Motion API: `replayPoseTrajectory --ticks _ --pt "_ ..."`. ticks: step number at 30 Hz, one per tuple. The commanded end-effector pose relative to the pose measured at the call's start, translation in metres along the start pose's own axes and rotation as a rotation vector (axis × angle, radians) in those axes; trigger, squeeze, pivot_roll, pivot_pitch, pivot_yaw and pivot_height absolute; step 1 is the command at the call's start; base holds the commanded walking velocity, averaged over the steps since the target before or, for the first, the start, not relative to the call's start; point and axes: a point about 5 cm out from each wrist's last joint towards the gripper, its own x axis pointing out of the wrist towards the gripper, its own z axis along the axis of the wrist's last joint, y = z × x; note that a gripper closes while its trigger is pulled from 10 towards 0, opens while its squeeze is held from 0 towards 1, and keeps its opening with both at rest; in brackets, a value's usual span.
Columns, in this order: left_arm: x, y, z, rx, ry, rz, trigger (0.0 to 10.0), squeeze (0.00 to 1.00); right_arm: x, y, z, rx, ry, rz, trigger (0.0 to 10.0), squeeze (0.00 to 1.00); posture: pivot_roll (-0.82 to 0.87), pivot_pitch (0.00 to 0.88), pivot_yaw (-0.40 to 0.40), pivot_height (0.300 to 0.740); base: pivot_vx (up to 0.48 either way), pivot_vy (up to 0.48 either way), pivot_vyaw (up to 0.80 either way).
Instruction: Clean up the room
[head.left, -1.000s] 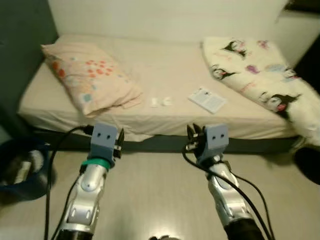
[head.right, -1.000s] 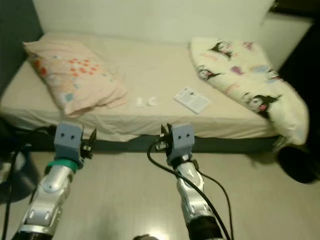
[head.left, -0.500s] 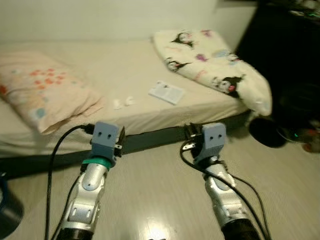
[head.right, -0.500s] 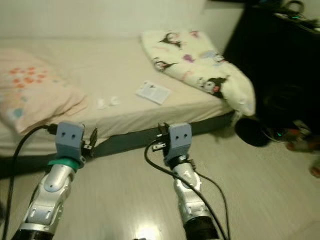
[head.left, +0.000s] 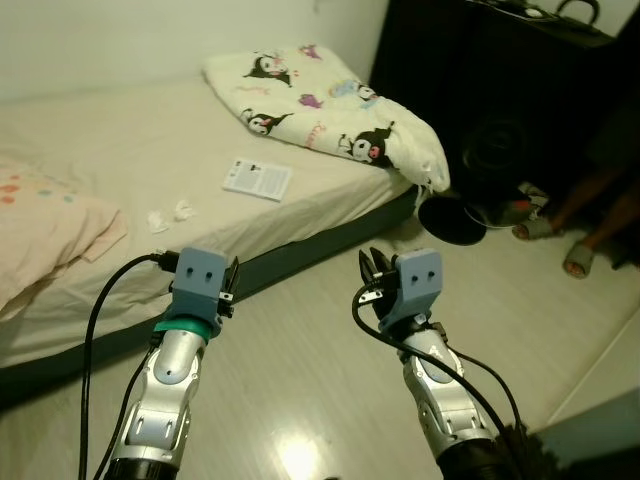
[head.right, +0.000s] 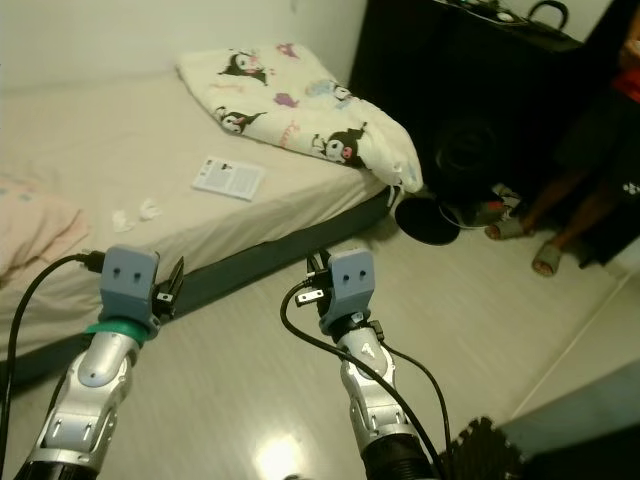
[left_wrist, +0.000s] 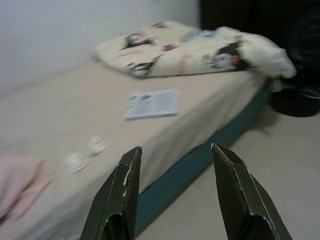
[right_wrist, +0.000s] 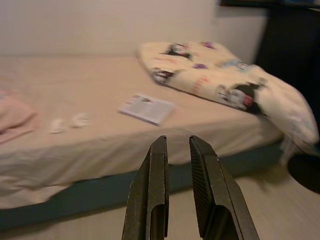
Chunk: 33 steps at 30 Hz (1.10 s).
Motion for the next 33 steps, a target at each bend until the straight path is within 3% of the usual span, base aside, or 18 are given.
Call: replayPoseTrajectory --ticks 1,5,33 --pt "-0.0013 -0.0073 -0.0002 -0.004 -0.007 -0.025 10.0 0.0 -0.0035 -0.0062 -0.0035 -0.004 0.014 -0.024 10.0 0.0 -0.02 0.0 -0.025 0.708 0.0 0.0 -0.8" --pt "-0.0013 -0.008 0.0002 -0.002 -0.012 -0.03 10.0 0.0 -0.0041 -0.0065 -0.0036 -0.005 0.014 -0.026 10.0 0.0 -0.02 0.0 -0.025 0.708 0.334 0.0 -0.8" --pt "-0.0009 -0.0105 -0.0008 0.004 -0.013 -0.041 10.0 0.0 -0.0074 -0.0035 -0.0036 -0.035 0.011 -0.01 10.0 0.0 -0.03 0.008 -0.023 0.708 0.448 0.0 0.0"
